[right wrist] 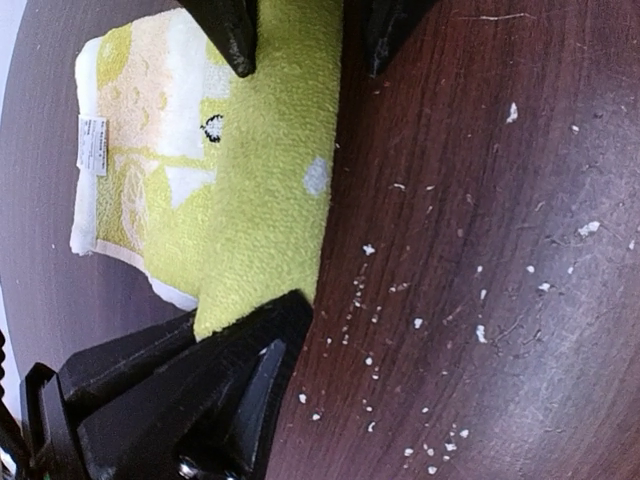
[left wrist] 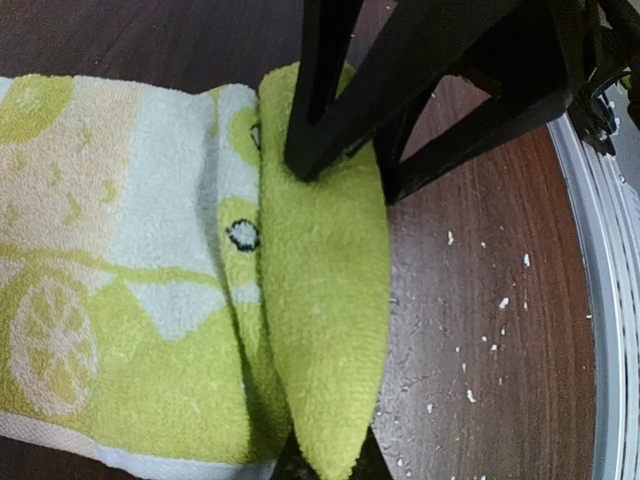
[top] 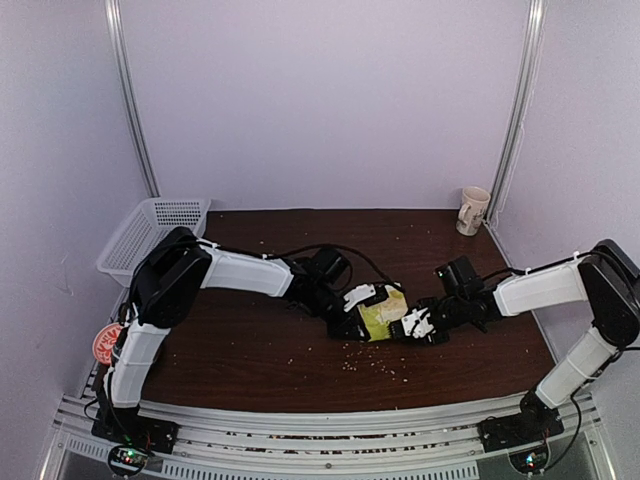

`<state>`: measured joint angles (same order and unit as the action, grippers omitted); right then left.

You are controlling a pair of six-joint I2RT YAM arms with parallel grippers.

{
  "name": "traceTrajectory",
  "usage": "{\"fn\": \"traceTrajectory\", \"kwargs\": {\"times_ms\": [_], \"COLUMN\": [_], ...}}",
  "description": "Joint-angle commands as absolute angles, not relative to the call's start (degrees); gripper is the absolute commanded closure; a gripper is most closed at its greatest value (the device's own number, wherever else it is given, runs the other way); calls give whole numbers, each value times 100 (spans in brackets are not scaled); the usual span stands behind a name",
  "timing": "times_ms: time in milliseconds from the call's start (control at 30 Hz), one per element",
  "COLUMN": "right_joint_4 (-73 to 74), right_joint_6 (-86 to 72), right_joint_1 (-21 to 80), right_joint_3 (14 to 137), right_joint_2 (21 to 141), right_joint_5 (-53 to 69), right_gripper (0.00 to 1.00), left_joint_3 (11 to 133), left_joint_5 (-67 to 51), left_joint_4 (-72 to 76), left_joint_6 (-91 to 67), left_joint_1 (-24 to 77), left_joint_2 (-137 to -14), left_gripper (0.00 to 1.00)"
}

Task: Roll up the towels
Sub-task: Roll the towel at the center of the board.

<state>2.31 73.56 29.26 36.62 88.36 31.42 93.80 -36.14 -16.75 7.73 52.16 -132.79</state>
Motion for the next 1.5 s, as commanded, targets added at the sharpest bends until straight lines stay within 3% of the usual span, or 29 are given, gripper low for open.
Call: {"fn": "traceTrajectory", "kwargs": {"times_ms": [0,200,300,433,733,1067,1267,1467], "right_joint_4": [250,1018,1431,2014,3072,4075,4760,5492], "right_joint_6": [7239,7405,7450,7421,7348,6901,6664,6550], "right_joint_1": [2944,2944,2944,2944,2944,2871,2789,2661], "right_joint_3": [3819,4207,4418,4734,5369,6227,6854,7451], "right_joint_2": [9000,9159,9215,9331,9808,10433,10924,11303], "right_joint_5": [2911,3045,3200,3234,3397,3674,3898,4138], "right_gripper": [68,94,100,100,100,100,100,100], "left_joint_3": [9282,9164,8996,8784,8052,5938,5450,5374], "left_joint_5": [-3485,-3455,-3299,-3043,-2029,-402,937,1261], "left_joint_4": [-1894,-1858,-1733,-1632,-1026,1520,2795,3623], "left_joint_6": [676,681,653,651,755,1971,3554,4201], "left_joint_1": [5186,5186,5188,5186,5186,5505,6236,6552], "left_joint_2": [-13569,-13492,-13328,-13046,-12123,-10924,-11093,-11395], "left_gripper": [100,100,90,68,36,35,32,35]}}
